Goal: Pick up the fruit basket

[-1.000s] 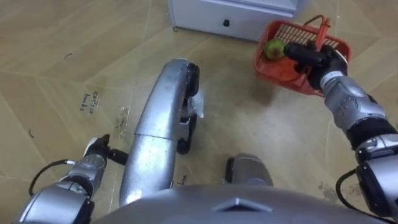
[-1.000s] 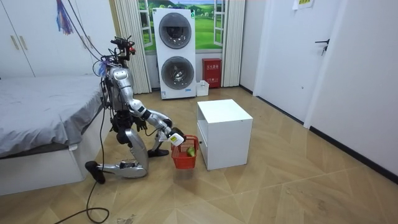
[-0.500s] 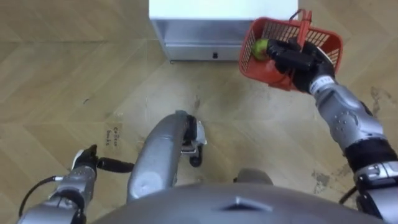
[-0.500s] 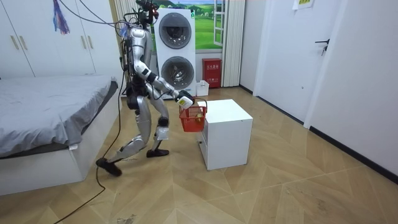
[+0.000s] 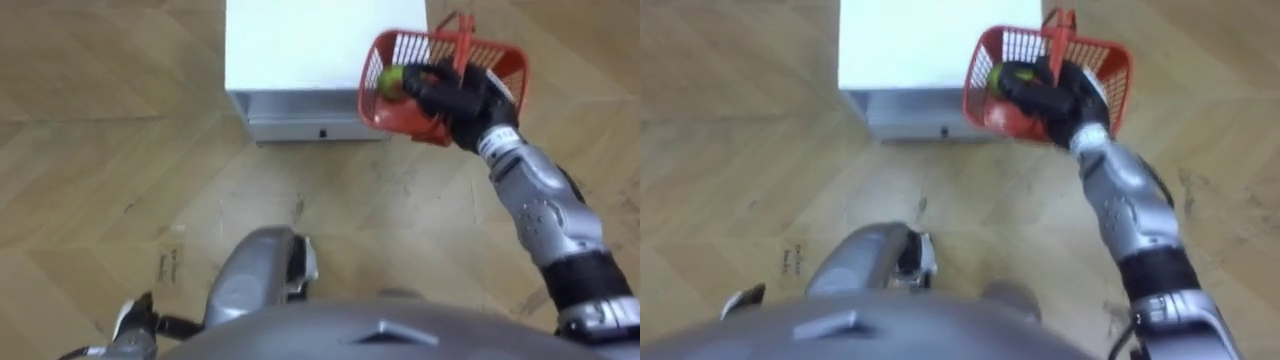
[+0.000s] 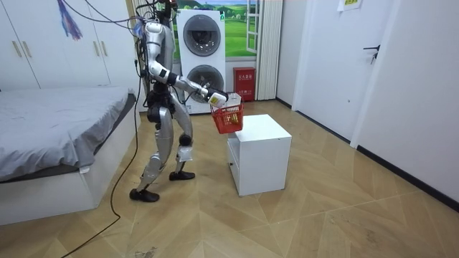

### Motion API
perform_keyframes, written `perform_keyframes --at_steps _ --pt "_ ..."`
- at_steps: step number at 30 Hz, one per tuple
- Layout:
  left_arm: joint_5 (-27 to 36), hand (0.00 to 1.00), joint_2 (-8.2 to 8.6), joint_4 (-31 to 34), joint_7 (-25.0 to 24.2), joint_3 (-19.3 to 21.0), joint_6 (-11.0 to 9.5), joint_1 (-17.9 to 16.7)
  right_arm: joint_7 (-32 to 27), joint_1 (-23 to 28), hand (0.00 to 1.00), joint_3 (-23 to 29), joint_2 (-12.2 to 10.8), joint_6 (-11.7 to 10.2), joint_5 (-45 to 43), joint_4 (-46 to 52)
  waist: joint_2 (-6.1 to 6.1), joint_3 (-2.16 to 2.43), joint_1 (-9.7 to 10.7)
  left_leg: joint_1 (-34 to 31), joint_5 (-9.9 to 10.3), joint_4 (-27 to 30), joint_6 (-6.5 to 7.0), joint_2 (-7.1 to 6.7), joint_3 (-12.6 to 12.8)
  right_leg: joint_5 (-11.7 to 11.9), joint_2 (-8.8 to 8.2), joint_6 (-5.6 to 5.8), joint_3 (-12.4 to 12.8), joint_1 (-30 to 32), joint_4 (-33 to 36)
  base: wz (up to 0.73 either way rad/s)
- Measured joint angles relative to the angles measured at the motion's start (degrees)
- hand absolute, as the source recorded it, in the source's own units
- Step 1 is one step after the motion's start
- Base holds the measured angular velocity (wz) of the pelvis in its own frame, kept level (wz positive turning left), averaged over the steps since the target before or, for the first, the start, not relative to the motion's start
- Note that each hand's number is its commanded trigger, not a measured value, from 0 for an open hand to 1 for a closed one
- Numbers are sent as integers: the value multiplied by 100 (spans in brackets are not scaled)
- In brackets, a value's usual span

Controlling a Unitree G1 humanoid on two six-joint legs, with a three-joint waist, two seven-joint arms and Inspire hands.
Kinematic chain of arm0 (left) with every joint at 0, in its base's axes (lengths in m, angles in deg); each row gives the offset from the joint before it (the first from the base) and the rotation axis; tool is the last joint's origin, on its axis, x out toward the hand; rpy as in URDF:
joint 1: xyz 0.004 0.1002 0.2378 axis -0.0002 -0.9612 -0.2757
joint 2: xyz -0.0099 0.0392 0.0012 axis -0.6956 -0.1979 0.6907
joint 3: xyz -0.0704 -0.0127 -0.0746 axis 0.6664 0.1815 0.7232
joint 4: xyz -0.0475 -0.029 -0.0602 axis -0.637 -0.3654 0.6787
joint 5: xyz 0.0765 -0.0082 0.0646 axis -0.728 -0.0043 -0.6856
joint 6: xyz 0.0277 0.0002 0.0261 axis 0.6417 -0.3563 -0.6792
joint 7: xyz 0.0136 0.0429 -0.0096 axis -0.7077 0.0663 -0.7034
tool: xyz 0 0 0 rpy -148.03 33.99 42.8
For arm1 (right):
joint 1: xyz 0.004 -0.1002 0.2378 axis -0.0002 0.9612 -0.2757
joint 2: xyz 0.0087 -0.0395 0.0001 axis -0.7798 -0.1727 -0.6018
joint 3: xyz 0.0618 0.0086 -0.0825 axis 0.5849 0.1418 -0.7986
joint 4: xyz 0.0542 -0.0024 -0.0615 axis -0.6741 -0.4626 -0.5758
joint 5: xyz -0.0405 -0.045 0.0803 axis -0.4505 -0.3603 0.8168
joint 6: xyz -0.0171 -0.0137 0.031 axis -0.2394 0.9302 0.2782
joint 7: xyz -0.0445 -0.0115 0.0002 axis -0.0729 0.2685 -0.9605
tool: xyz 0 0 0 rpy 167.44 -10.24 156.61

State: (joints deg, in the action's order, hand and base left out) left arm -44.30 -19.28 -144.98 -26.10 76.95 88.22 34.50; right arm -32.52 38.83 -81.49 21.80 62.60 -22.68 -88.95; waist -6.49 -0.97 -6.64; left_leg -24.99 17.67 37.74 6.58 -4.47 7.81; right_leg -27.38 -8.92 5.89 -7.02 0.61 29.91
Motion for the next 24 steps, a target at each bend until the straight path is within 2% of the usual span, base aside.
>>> perform_keyframes --at_steps 2,4,8,12,14,16,17,18,19,20,21,22,23,24 --pt "-44 0 20 70 0 36 25 -43 49 -18 100 -1 -6 6 1 243 -9 -6 -24 39 -40 -20 -36 50 -3 1 43 -3 -134 -172 -288 -5" --pt "-167 0 35 78 -1 39 96 -53 106 -25 100 -3 -10 11 1 427 12 -13 -61 59 -50 -49 -54 104 -9 27 110 -50 -162 -257 -418 -6" --pt "-330 0 55 176 -28 41 209 -62 234 -60 100 -6 -55 26 2 836 18 -6 -153 100 -99 -110 -70 112 -19 50 124 -89 -169 -274 -420 -1" --pt "-449 0 84 198 -44 50 215 -14 258 -167 100 -15 -161 26 -24 1022 45 11 -156 112 -107 -110 -39 80 -18 53 95 -92 -178 -293 -338 4" --pt "-448 0 80 200 -62 55 223 34 313 -177 100 -40 -217 22 -59 1096 70 11 -184 170 -73 -110 13 50 5 58 -6 -86 -164 -112 233 3" --pt "-436 0 80 201 -73 63 217 81 380 -183 100 -109 -300 24 -63 1097 69 15 -106 289 -17 -125 66 -54 -5 135 -144 -69 -111 112 1004 14" --pt "-436 0 80 202 -74 67 217 88 440 -183 100 -142 -352 24 -75 1097 75 11 -88 412 15 -149 95 -133 -22 334 -267 -66 -58 347 1659 12" --pt "-433 0 78 204 -75 70 214 165 483 -183 100 -186 -356 24 -104 1086 89 2 -48 579 33 -206 126 -165 -8 742 -348 -128 60 659 2322 7" --pt "-433 0 72 199 -74 70 215 181 508 -184 100 -210 -358 24 -110 1082 110 -4 -50 664 36 -255 131 -169 -13 999 -358 -156 113 764 2593 0" --pt "-442 0 47 205 -70 66 215 199 564 -183 100 -271 -359 24 -110 1082 189 -1 -50 822 38 -360 138 -166 -55 1510 -401 -235 140 954 2962 -3" --pt "-442 0 28 208 -61 63 215 214 607 -186 100 -301 -362 24 -118 1082 191 12 -49 892 37 -426 140 -156 -68 1645 -401 -247 143 1050 3104 -7" --pt "-444 0 1 213 -29 59 215 275 713 -186 100 -332 -364 24 -146 1082 215 10 -54 1015 22 -550 123 -128 -134 1587 -387 -190 112 1190 3172 4" --pt "-436 0 -39 211 -29 27 205 305 762 -186 100 -349 -367 29 -197 1080 247 -1 -56 1114 -26 -666 114 -72 -197 1373 -316 -126 56 1351 3023 10" --pt "-435 0 -55 229 -31 24 199 339 770 -186 100 -349 -366 33 -223 1080 262 -2 -49 1156 -39 -720 105 -16 -214 1256 -238 -125 66 1432 2830 16"
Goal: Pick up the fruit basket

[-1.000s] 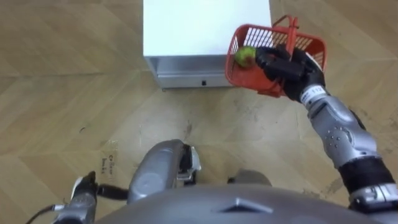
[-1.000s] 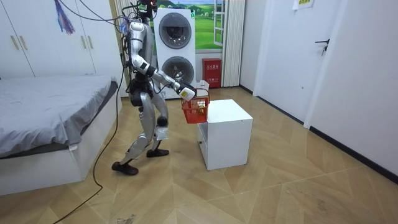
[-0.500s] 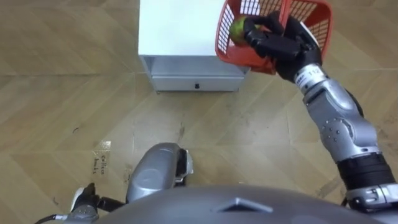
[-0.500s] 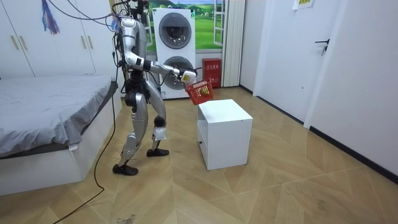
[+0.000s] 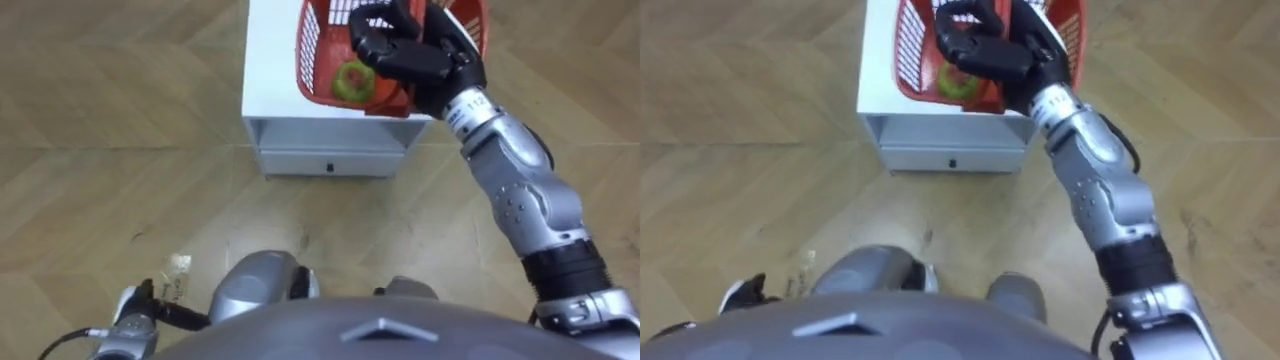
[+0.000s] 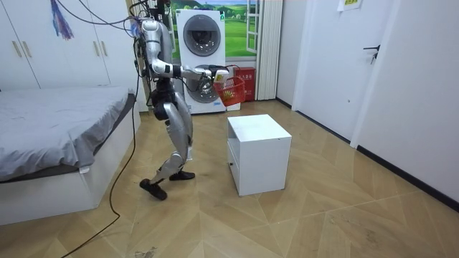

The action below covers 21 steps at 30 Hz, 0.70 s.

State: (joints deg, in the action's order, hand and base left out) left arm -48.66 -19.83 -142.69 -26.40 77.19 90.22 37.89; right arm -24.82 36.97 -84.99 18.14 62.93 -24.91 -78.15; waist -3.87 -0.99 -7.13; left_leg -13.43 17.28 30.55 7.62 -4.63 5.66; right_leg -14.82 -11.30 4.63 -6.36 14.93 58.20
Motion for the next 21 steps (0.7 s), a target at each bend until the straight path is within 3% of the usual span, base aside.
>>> perform_keyframes --at_steps 1,3,4,5,7,9,12,14,17,21 --pt "-2 0 -17 138 2 5 0 30 1 0 100 -6 2 16 -5 -9 15 5 0 93 -28 -133 -41 85 -54 -149 129 -10 -23 89 -583 8" --pt "10 0 -9 263 2 1 -6 42 -11 -1 100 -114 29 27 -4 -15 23 15 -33 301 -82 -405 -130 195 -166 -154 378 -76 -61 -19 -2289 10" --pt "10 0 2 279 3 0 1 44 -15 0 100 -139 30 35 -4 -14 12 22 -29 337 -90 -458 -146 197 -198 -78 429 -111 -90 -84 -2742 22" --pt "5 0 65 297 12 3 14 47 -26 9 100 -161 46 66 0 -17 -3 47 -41 432 -96 -564 -185 203 -273 364 519 -203 -74 -216 -3270 24" --pt "-6 0 182 299 16 5 17 -16 -24 4 100 -172 90 144 42 -17 83 72 -136 652 -157 -904 -285 291 -330 528 653 -268 -192 -541 -3730 12" --pt "-64 0 159 298 18 20 23 -199 -23 -29 100 -170 93 144 95 -17 68 76 -234 840 -223 -1215 -370 383 -357 589 775 -326 -290 -763 -4093 3" --pt "-82 0 120 288 14 19 94 -376 -43 -110 100 -177 99 143 275 -17 14 71 -290 916 -267 -1350 -443 405 -419 608 859 -357 -375 -899 -4316 13" --pt "-108 0 121 273 -7 12 181 -480 -126 -304 100 -220 96 142 451 -55 -34 48 -382 914 -291 -1378 -482 489 -431 619 910 -376 -392 -900 -4393 8" --pt "-140 0 124 226 -39 11 227 -512 -274 -421 100 -235 93 142 553 -100 -96 15 -425 892 -294 -1439 -487 519 -452 634 943 -401 -490 -997 -4595 18" --pt "-243 0 124 179 -144 58 256 -538 -452 -519 100 -230 91 142 547 -384 -86 7 -447 815 -294 -1439 -488 510 -546 634 929 -401 -672 -1021 -4667 20"
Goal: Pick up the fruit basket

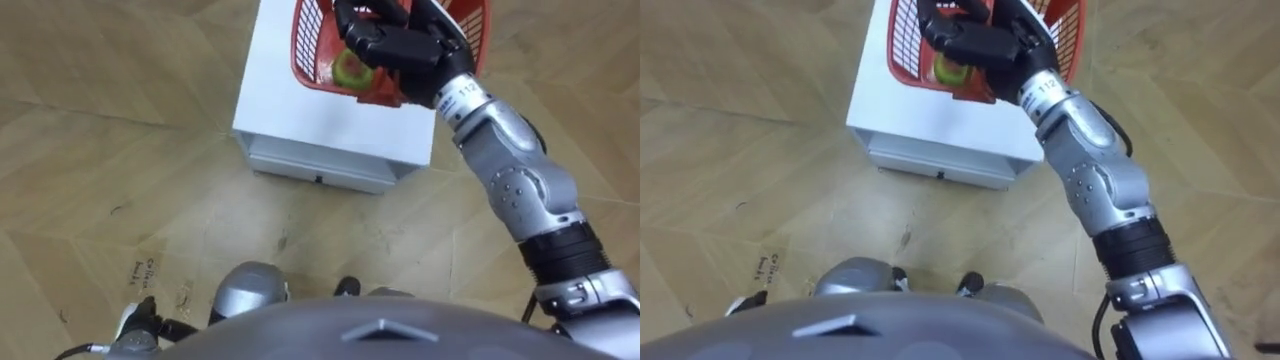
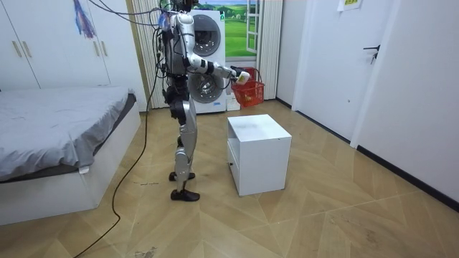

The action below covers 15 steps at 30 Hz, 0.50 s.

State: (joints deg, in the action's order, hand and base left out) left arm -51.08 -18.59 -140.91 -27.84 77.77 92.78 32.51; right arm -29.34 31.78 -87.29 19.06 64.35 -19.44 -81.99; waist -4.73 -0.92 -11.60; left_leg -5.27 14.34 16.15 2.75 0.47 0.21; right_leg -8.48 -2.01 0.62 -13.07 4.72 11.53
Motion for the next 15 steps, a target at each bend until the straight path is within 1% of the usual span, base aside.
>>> perform_keyframes --at_steps 6,7,8,9,11,12,13,14,15 --pt "-103 0 -100 -12 -104 -42 -19 16 -345 -272 100 9 -4 -11 -1 -465 2 -2 15 -405 -1 11 0 -24 -90 0 -24 0 -107 369 18 11" --pt "-197 0 -123 -42 -125 -41 -17 17 -358 -367 100 6 -13 -46 -8 -660 15 -10 15 -441 -1 13 0 -28 -132 0 -28 0 -127 409 33 10" --pt "-211 0 -128 -96 -128 -40 -22 22 -387 -467 100 8 -25 -80 -22 -931 48 -17 19 -439 -3 13 1 -29 -231 -2 -31 0 -167 448 116 15" --pt "-208 0 -125 -154 -133 -42 -30 30 -438 -535 100 18 -19 -95 -27 -1155 102 -30 20 -436 -5 14 -1 -27 -341 -8 -41 -2 -266 494 232 16" --pt "-212 0 -120 -262 -142 -47 -56 61 -516 -562 100 78 -18 -131 -43 -1360 168 -48 18 -470 -6 17 -2 -33 -483 -11 -62 -6 -409 583 336 15" --pt "-217 0 -121 -281 -154 -44 -56 62 -535 -563 100 95 -14 -137 -45 -1402 188 -38 21 -518 -5 28 -2 -38 -494 -11 -78 -6 -448 602 343 11" --pt "-220 0 -119 -285 -215 -40 -56 64 -567 -605 100 133 -10 -163 -42 -1516 233 -39 19 -633 -5 84 -2 -49 -486 -9 -111 -8 -473 677 396 8" --pt "-223 0 -117 -287 -283 -40 -57 68 -657 -628 100 133 7 -167 -42 -1593 288 -37 23 -791 -6 280 -2 -70 -479 -9 -195 -9 -471 817 568 9" --pt "-220 0 -113 -290 -303 -42 -62 76 -709 -634 100 129 16 -167 -43 -1616 313 -54 29 -967 -6 586 -3 -96 -440 -9 -249 -9 -464 892 710 24"
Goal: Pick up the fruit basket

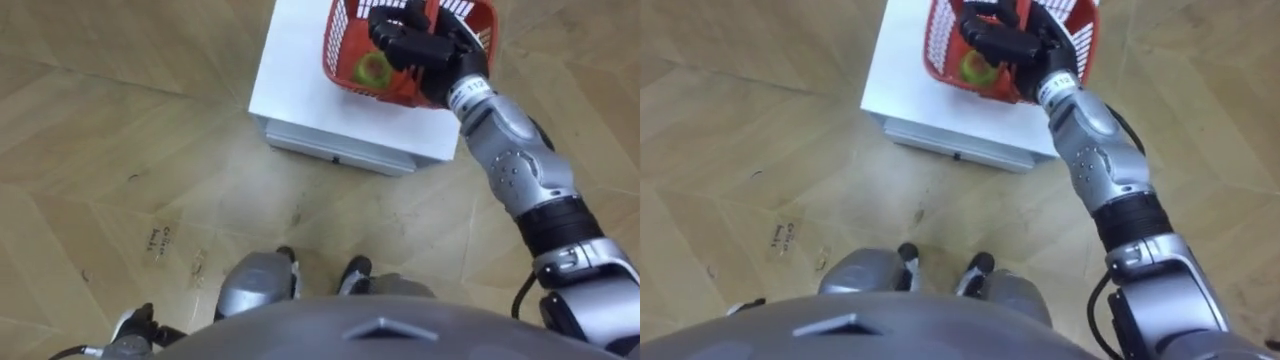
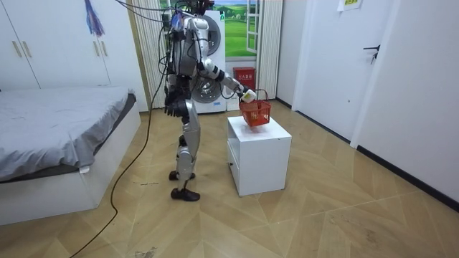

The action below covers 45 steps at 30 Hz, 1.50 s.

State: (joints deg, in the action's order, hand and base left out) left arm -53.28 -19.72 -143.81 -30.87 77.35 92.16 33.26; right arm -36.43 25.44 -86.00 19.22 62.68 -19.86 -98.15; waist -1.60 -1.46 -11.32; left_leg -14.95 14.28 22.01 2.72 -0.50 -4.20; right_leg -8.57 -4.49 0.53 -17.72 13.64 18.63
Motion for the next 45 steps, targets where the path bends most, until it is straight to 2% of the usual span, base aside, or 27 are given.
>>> perform_keyframes --at_steps 1,2,3,4,5,7,8,12,14,17,19,28,45 --pt "7 0 -20 -21 -52 -30 -29 16 -82 5 100 5 -17 -5 -18 -131 -84 -103 -5 -679 7 1011 -139 -98 373 10 -145 -13 277 -10 61 51" --pt "12 0 -26 -34 -77 -129 -50 62 -125 -6 95 69 -14 -3 -46 -251 -46 -61 14 -1144 -106 398 -178 -124 511 -16 -208 23 411 -13 5 58" --pt "12 0 -22 -24 -105 -203 -55 81 -125 -18 27 168 74 -2 -67 -280 73 -16 25 -1331 -533 -43 -191 -3 523 -81 -171 128 330 53 73 36" --pt "21 0 -81 -75 -170 -307 -47 104 -164 -62 0 312 -30 -13 -119 -421 23 -9 -135 -1592 -1065 73 100 68 755 -463 -259 362 316 178 347 9" --pt "16 0 -70 -111 -182 -385 -38 115 -185 -120 0 334 -67 27 -192 -450 -19 17 -172 -1613 -1054 25 111 13 745 -559 -322 372 184 254 383 0" --pt "16 0 -63 -120 -233 -524 -36 115 -177 -234 0 335 -102 23 -192 -518 -9 9 -166 -1590 -1044 -3 142 -46 712 -552 -315 380 172 219 220 8" --pt "13 0 -59 -120 -237 -543 -36 117 -180 -277 0 336 -110 21 -191 -541 -18 12 -173 -1590 -1045 -2 145 -69 712 -588 -275 342 170 174 143 3" --pt "13 0 -63 -122 -306 -553 -27 104 -187 -263 0 336 -117 22 -95 -676 26 0 -97 -1543 -1132 -54 79 -66 610 -659 -237 216 90 156 223 6" --pt "18 0 -66 -116 -329 -570 -20 104 -185 -264 0 336 -118 21 41 -846 16 1 -21 -1558 -1178 -66 -1 -29 587 -728 -249 175 59 220 292 2" --pt "20 0 -69 -116 -323 -575 -14 94 -175 -263 0 337 -128 21 53 -927 26 7 8 -1565 -1222 -76 -32 -4 601 -744 -227 176 53 274 349 -10" --pt "19 0 -68 -113 -318 -585 -17 95 -174 -263 0 337 -127 20 116 -930 22 10 23 -1564 -1242 -74 -2 -9 631 -749 -231 116 72 316 436 -2" --pt "18 0 -71 -33 -329 -628 -58 101 -250 -265 0 382 -135 -32 252 -968 17 19 52 -1563 -1246 -97 11 -25 726 -779 -250 125 191 391 517 -3" --pt "18 0 -81 -37 -324 -629 -58 102 -296 -266 0 381 -134 -80 292 -972 -7 34 93 -1548 -1247 -98 11 -21 724 -768 -243 123 184 374 507 0"
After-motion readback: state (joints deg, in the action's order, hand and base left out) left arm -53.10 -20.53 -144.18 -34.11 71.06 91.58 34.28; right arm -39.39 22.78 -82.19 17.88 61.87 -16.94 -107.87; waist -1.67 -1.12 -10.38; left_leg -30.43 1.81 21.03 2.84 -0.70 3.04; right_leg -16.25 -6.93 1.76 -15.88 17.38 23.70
